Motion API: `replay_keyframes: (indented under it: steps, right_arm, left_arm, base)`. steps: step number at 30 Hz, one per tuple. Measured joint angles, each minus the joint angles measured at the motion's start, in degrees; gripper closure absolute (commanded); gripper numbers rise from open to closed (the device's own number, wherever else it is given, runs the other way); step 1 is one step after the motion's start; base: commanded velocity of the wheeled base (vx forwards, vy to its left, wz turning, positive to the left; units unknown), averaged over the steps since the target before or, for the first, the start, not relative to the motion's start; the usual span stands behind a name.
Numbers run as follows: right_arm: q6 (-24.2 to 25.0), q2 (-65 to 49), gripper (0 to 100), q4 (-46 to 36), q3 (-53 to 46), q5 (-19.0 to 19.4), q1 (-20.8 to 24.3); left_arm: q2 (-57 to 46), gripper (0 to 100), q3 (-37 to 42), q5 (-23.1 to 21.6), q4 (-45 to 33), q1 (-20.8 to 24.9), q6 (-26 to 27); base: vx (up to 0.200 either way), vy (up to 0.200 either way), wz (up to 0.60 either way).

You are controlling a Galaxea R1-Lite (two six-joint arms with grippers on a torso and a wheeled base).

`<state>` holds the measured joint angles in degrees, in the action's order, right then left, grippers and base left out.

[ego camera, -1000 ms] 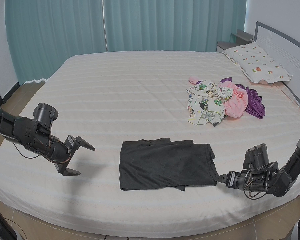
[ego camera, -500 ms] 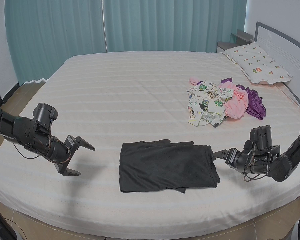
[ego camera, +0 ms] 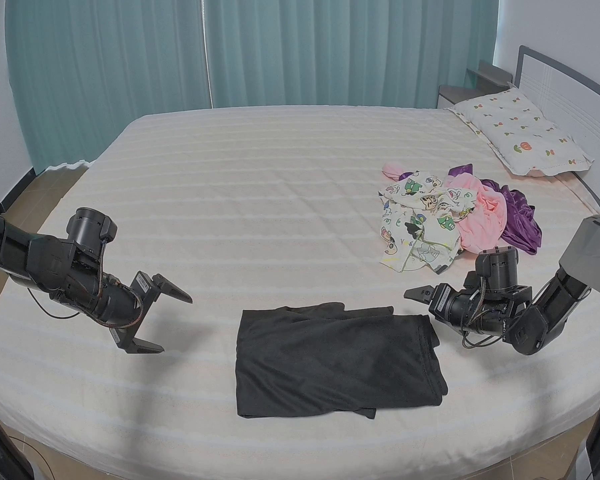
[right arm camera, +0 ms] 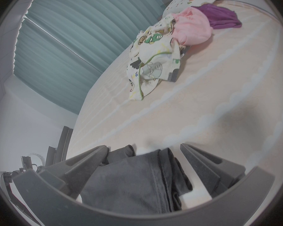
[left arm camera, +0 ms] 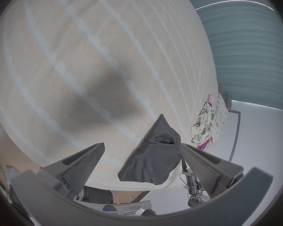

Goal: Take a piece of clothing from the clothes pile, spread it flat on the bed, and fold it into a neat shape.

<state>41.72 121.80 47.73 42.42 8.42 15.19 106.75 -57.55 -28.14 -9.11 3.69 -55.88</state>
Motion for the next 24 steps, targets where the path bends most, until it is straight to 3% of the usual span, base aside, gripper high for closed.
replay_keyframes:
  steps: [5,6,17,24]
  right_arm:
    - [-0.2,2.4,0,0.7,1.2,0.9,0.0]
    - [-0.2,2.8,100,0.7,1.2,1.3,0.1]
    - [0.2,4.0,100,0.8,1.5,2.2,-0.3]
    - [1.8,4.0,100,5.6,1.5,2.2,-2.6]
  left_arm:
    - [0.1,0,0.1,0.0,0.0,0.0,0.0]
    - [0.2,0,0.1,0.0,0.0,0.0,0.0]
    - [0.6,0,-0.1,0.0,0.0,0.0,0.0]
    - [0.6,0,-0.1,0.0,0.0,0.0,0.0]
  base:
    - [0.0,0.0,0.0]
    - [0.0,0.0,0.0]
    - [0.0,0.0,0.0]
    - [0.0,0.0,0.0]
